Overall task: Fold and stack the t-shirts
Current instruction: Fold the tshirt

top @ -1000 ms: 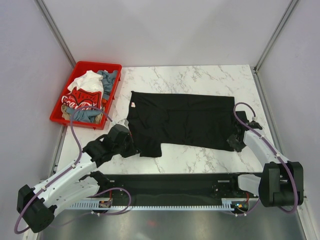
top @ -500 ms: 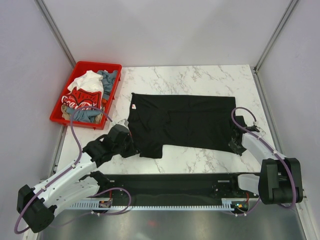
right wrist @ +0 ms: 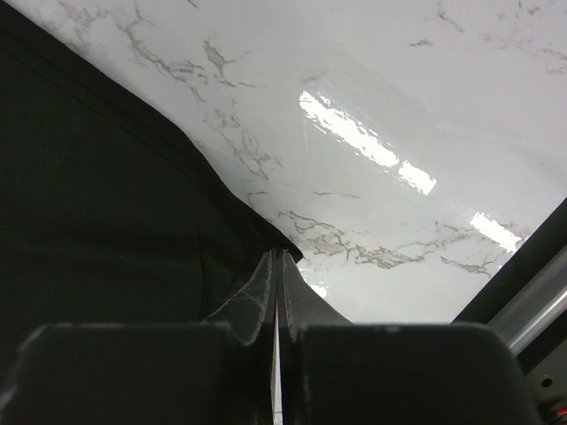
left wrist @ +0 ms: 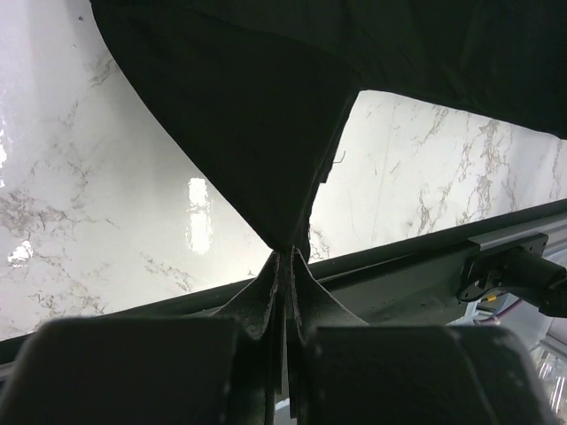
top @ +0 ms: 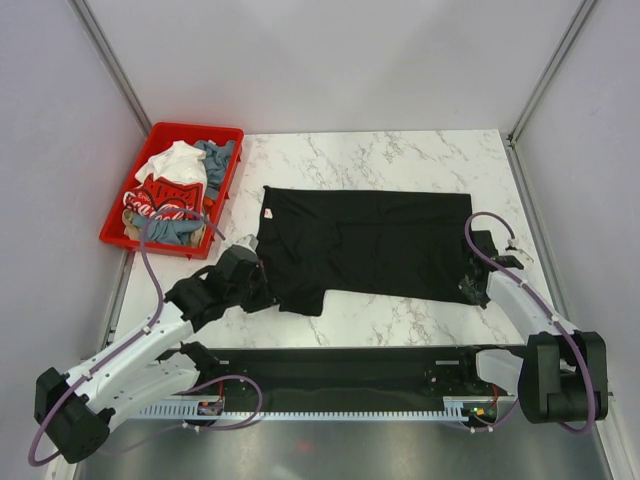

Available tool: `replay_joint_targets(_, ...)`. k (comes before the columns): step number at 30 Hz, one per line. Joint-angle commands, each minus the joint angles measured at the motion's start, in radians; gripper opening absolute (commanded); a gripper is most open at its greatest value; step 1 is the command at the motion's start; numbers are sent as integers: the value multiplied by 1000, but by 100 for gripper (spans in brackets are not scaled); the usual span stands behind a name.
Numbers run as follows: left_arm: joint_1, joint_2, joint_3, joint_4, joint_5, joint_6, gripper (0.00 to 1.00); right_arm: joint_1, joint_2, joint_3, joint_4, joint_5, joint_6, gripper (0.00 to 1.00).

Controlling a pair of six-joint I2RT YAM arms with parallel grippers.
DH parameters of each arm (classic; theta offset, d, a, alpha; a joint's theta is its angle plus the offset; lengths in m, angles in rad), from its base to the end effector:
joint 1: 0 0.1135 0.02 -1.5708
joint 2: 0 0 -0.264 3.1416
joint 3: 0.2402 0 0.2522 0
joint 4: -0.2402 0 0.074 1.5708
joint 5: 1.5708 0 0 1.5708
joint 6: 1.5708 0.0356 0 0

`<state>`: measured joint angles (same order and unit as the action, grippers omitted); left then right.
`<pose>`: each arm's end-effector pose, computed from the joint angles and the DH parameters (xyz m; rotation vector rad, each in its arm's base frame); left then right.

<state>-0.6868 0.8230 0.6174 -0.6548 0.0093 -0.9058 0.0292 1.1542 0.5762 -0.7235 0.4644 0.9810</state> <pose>0.1266 -0.1042 0.2327 -0.2760 2.5510 -0.6886 0.1797 -0.0107 0.1693 1.2947 2.3259 -0.3762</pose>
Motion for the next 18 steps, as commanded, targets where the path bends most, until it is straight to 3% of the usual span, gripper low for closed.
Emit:
replay_joint_targets(1,0,49,99,6,-49,74,2,0,-30,66,6,-4,-57,0)
replay_joint_targets(9,16,253,274,6,-103,156,2,1,15,166,70,-26,-171,0)
replay_joint_targets(14,20,307,335,7,-83,160,2,0,12,175,9,-36,-127,0)
replay_joint_targets(15,21,308,334,7,-83,157,2,-2,12,166,1,-46,-99,14)
replay_joint_targets(18,20,304,324,7,-80,156,2,-2,28,137,-4,-81,-76,28)
